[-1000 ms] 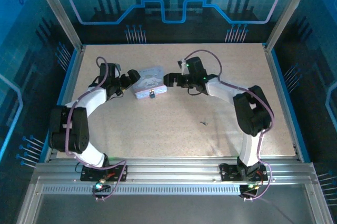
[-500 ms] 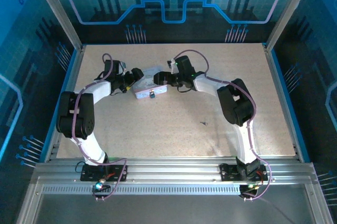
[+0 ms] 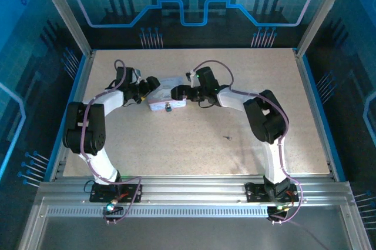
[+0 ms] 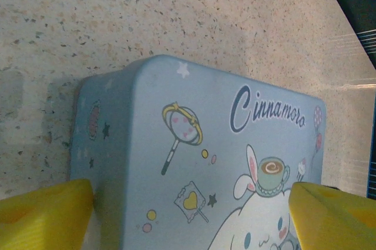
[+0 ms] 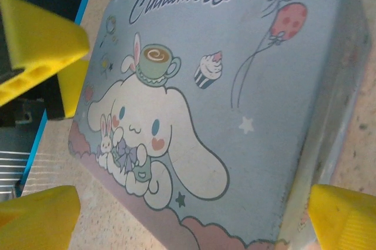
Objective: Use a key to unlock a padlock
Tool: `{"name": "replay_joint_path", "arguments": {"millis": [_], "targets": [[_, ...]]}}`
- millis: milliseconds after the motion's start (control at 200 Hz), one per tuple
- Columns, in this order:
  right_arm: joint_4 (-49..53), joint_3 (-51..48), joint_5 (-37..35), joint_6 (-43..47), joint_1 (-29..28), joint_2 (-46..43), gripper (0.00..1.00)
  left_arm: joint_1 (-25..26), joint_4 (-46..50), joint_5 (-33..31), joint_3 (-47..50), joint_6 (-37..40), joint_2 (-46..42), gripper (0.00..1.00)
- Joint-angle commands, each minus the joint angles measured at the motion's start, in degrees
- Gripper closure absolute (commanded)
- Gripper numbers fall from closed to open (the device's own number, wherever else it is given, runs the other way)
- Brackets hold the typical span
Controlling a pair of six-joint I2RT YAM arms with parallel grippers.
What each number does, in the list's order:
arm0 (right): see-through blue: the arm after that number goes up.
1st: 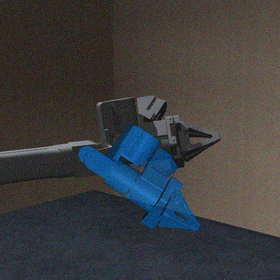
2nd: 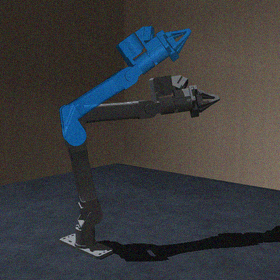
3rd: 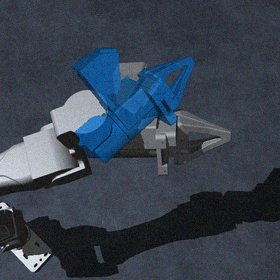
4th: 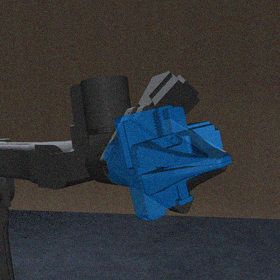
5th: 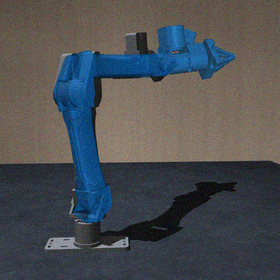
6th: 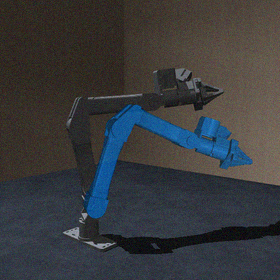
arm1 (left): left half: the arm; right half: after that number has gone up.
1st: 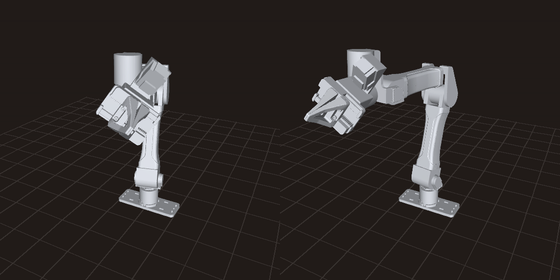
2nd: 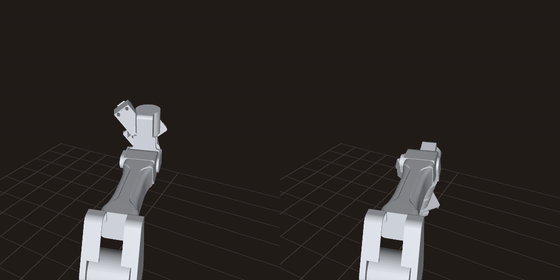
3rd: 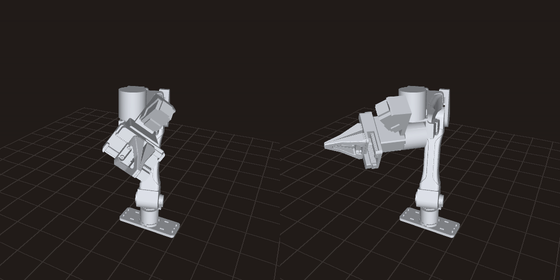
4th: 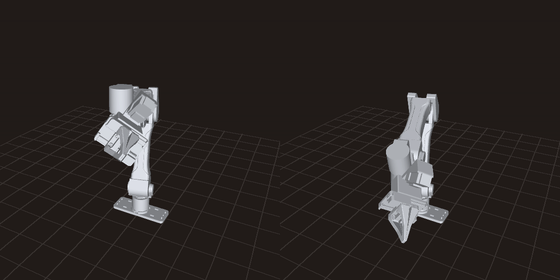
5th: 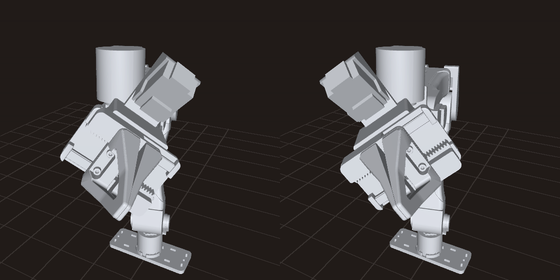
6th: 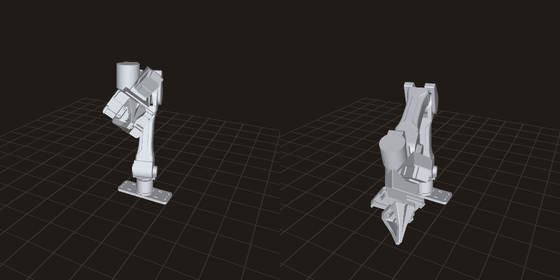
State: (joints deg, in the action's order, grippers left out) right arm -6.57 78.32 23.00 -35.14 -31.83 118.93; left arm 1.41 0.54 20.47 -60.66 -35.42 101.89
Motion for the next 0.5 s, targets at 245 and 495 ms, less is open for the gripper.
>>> {"name": "replay_joint_path", "arguments": {"millis": [245,495], "targets": [[-4.38,-11.97,-0.29,0.68,-5.05,-11.42,0.0,6.0,-1.93,2.5,6.08,0.65,-5.47,0.12],[-5.17,-21.05,-2.21,0.68,-5.94,-19.47,0.0,11.4,-2.94,0.24,10.74,-1.1,-9.18,0.12]]}}
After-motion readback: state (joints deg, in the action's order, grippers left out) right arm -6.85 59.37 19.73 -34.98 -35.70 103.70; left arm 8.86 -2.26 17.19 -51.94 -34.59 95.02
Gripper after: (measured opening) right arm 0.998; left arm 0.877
